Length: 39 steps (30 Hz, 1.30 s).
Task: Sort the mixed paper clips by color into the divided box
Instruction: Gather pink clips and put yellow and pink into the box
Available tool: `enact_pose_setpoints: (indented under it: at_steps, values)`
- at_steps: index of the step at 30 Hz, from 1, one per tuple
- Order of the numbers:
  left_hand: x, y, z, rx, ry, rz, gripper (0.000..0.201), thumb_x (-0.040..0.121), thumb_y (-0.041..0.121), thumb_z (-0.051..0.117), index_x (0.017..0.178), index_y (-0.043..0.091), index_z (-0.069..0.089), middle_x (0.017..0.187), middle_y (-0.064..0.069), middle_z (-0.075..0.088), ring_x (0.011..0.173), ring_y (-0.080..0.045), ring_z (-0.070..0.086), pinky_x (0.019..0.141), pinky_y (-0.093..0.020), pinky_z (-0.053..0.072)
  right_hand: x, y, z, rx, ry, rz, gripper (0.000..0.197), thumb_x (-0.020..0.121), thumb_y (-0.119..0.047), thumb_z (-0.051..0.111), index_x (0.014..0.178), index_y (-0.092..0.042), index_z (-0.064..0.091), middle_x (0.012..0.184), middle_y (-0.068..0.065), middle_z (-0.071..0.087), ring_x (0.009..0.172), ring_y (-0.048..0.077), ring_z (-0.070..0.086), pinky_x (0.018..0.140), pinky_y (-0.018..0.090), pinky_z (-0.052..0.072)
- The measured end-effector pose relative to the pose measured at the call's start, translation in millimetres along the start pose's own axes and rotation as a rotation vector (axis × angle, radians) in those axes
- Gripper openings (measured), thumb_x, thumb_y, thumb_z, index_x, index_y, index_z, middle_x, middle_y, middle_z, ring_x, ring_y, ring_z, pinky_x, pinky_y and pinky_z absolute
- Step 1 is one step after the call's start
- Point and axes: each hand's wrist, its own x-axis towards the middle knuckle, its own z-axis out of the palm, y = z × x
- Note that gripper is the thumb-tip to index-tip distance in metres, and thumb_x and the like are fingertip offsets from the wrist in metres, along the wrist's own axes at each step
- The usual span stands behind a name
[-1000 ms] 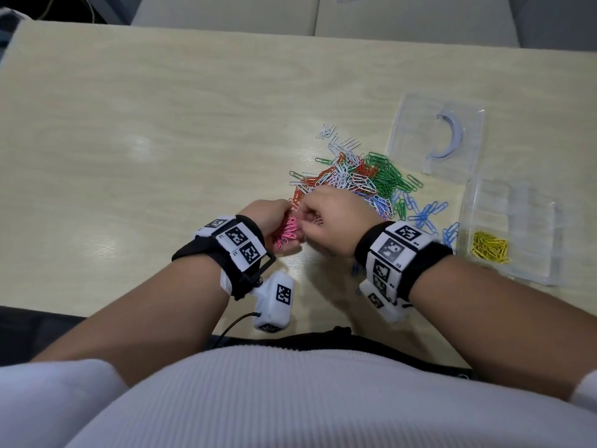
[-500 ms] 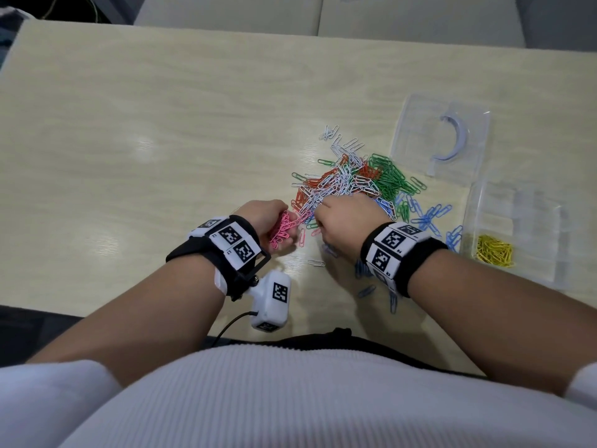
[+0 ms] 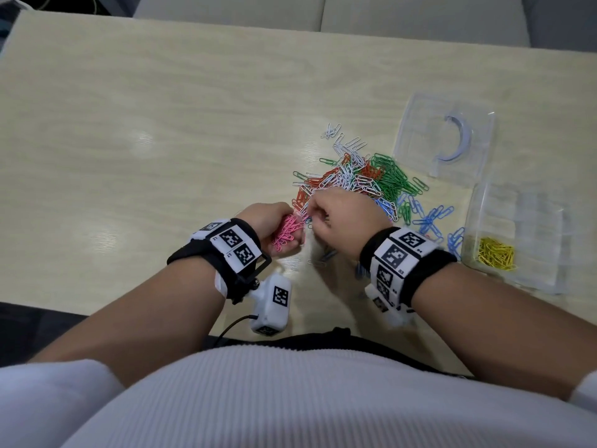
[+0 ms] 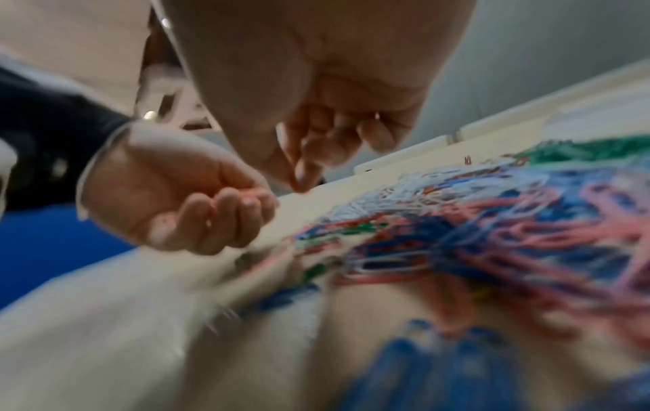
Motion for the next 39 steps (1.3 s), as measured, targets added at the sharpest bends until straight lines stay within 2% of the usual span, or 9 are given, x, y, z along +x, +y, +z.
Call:
enact_pose_setpoints:
  at_steps: [2, 6, 11, 15, 18, 23, 31, 36, 39]
  values:
    - [1, -1, -5, 0.022, 0.041, 0.008, 0.028, 0.097, 0.017, 0.038, 0.075, 0.006, 0.052, 0.048, -0.009, 0.053, 0.043, -0.02, 0.047, 0.049, -0.025, 0.049, -1, 6, 3, -0.29, -0.175, -0.022, 0.017, 0.091, -0.028, 0.049, 0.103, -0.025, 0.059, 0.105, -0.002, 0.06, 0.099, 0.021, 0.059, 0.082, 0.035, 0.042]
    - [2, -2, -7, 0.062, 0.069, 0.025, 0.028, 0.097, 0.018, 0.039, 0.076, 0.006, 0.053, 0.052, -0.01, 0.055, 0.045, -0.021, 0.048, 0.056, -0.029, 0.05, 2, 6, 10, -0.444, -0.157, -0.116, 0.018, 0.094, -0.025, 0.046, 0.104, -0.019, 0.06, 0.103, 0.001, 0.061, 0.099, 0.025, 0.06, 0.078, 0.035, 0.039]
    - [2, -3, -4, 0.115, 0.091, 0.057, 0.021, 0.092, 0.014, 0.046, 0.077, 0.003, 0.055, 0.056, -0.014, 0.057, 0.039, -0.023, 0.053, 0.058, -0.032, 0.053, 3, -11, 8, -0.07, 0.088, -0.106, 0.012, 0.08, -0.026, 0.056, 0.078, -0.017, 0.064, 0.077, 0.002, 0.061, 0.073, 0.027, 0.061, 0.068, 0.034, 0.041]
    - [3, -7, -4, 0.107, 0.122, 0.088, 0.017, 0.088, 0.012, 0.052, 0.073, 0.005, 0.055, 0.057, -0.013, 0.057, 0.046, -0.024, 0.056, 0.055, -0.032, 0.053, 3, -25, 6, -0.058, -0.048, -0.139, 0.017, 0.09, -0.03, 0.051, 0.093, -0.023, 0.067, 0.093, -0.002, 0.065, 0.089, 0.021, 0.059, 0.081, 0.035, 0.043]
    - [0, -7, -9, 0.012, 0.056, 0.064, 0.026, 0.093, 0.015, 0.044, 0.074, 0.002, 0.054, 0.05, -0.011, 0.055, 0.043, -0.022, 0.049, 0.046, -0.025, 0.05, 3, -14, 6, 0.061, 0.032, -0.058, 0.015, 0.089, -0.023, 0.052, 0.096, -0.021, 0.065, 0.096, -0.001, 0.063, 0.091, 0.022, 0.06, 0.081, 0.035, 0.046]
    - [-3, -4, -19, -0.097, 0.061, 0.065, 0.031, 0.098, 0.02, 0.039, 0.074, 0.006, 0.052, 0.048, -0.009, 0.054, 0.043, -0.02, 0.049, 0.042, -0.019, 0.044, 1, -3, 10, -0.256, -0.277, -0.08, 0.024, 0.092, -0.032, 0.049, 0.115, -0.031, 0.057, 0.114, -0.002, 0.052, 0.1, 0.021, 0.057, 0.085, 0.036, 0.042]
    - [-6, 1, -15, -0.038, 0.076, 0.08, 0.034, 0.098, 0.018, 0.037, 0.07, 0.006, 0.052, 0.047, -0.01, 0.054, 0.046, -0.02, 0.044, 0.041, -0.018, 0.043, 5, -9, 19, -0.45, -0.295, -0.099, 0.029, 0.096, -0.025, 0.039, 0.119, -0.013, 0.054, 0.115, 0.007, 0.053, 0.1, 0.028, 0.059, 0.079, 0.037, 0.039]
    - [-6, 2, -10, 0.005, 0.081, 0.077, 0.032, 0.098, 0.019, 0.039, 0.073, 0.006, 0.054, 0.047, -0.009, 0.055, 0.038, -0.019, 0.047, 0.038, -0.018, 0.044, 2, 0, 11, -0.299, -0.155, -0.015, 0.022, 0.094, -0.03, 0.044, 0.109, -0.021, 0.058, 0.108, 0.002, 0.053, 0.1, 0.025, 0.057, 0.083, 0.037, 0.04]
    - [-6, 3, -7, 0.025, 0.077, 0.076, 0.032, 0.097, 0.02, 0.04, 0.074, 0.004, 0.055, 0.048, -0.009, 0.055, 0.037, -0.02, 0.047, 0.037, -0.019, 0.044, 2, 10, 4, -0.262, -0.126, 0.045, 0.029, 0.094, -0.032, 0.046, 0.122, -0.031, 0.054, 0.107, 0.002, 0.05, 0.101, 0.024, 0.053, 0.083, 0.037, 0.038]
